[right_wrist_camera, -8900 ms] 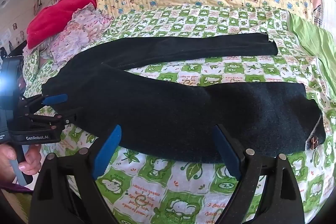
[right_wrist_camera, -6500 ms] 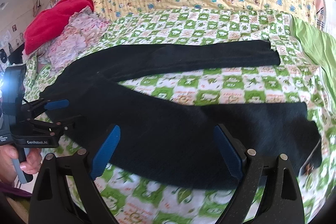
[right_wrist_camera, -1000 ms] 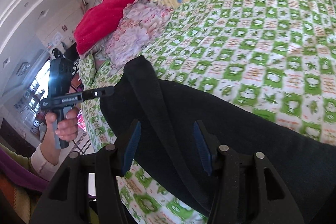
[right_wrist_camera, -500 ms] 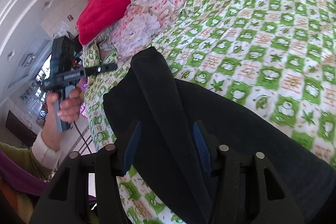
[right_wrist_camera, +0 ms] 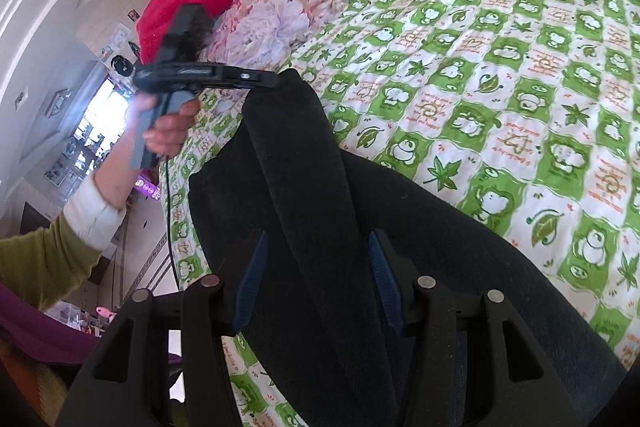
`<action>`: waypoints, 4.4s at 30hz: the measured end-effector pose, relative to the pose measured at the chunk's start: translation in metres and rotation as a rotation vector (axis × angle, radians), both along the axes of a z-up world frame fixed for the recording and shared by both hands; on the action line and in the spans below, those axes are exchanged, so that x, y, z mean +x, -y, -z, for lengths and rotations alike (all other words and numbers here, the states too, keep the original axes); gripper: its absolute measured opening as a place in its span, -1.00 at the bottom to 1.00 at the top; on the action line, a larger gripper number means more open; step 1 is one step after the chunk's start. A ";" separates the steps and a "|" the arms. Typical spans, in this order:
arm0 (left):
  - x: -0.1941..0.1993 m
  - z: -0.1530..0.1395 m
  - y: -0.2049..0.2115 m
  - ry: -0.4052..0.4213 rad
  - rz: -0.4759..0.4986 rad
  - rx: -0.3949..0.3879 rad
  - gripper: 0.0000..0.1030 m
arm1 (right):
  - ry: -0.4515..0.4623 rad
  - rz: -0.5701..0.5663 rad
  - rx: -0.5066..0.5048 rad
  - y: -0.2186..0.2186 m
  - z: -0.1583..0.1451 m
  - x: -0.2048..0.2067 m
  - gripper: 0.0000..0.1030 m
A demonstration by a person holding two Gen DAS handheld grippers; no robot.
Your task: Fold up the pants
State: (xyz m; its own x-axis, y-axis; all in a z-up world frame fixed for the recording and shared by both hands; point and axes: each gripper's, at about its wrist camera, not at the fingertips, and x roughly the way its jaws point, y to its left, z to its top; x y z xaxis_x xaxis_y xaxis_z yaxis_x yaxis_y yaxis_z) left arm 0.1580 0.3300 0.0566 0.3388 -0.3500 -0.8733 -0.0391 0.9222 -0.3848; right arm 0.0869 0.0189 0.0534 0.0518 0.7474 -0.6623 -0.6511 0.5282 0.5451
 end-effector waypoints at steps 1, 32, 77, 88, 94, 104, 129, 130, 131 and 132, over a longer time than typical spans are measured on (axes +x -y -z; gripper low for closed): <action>0.002 0.004 0.000 -0.012 0.008 -0.021 0.22 | -0.001 -0.006 -0.003 -0.002 0.000 0.001 0.04; -0.167 -0.061 0.038 0.330 -0.137 0.053 -0.87 | 0.263 -0.146 -0.018 -0.010 -0.017 -0.086 -0.87; -0.277 -0.031 0.036 0.296 -0.550 -0.108 -0.04 | 0.262 -0.180 0.013 -0.010 -0.013 -0.116 -0.39; -0.257 -0.020 0.049 0.213 -0.593 -0.090 0.13 | 0.188 -0.024 0.111 0.018 -0.026 -0.084 -0.38; -0.249 -0.008 0.041 0.179 -0.630 -0.098 0.17 | 0.142 0.073 0.143 0.032 -0.029 -0.056 -0.38; -0.245 0.012 0.028 0.165 -0.648 -0.124 0.17 | -0.014 0.158 0.091 0.037 -0.007 0.017 -0.37; -0.209 0.022 0.029 0.220 -0.549 -0.098 0.07 | -0.184 -0.275 -0.253 -0.037 0.039 0.054 -0.40; -0.207 0.022 0.030 0.226 -0.546 -0.091 -0.04 | -0.163 -0.266 -0.263 -0.038 0.038 0.051 -0.45; -0.205 0.021 0.032 0.233 -0.535 -0.087 -0.34 | -0.140 -0.263 -0.271 -0.040 0.035 0.048 -0.56; -0.203 0.022 0.032 0.234 -0.528 -0.093 -0.46 | -0.095 -0.255 -0.282 -0.041 0.030 0.043 -0.68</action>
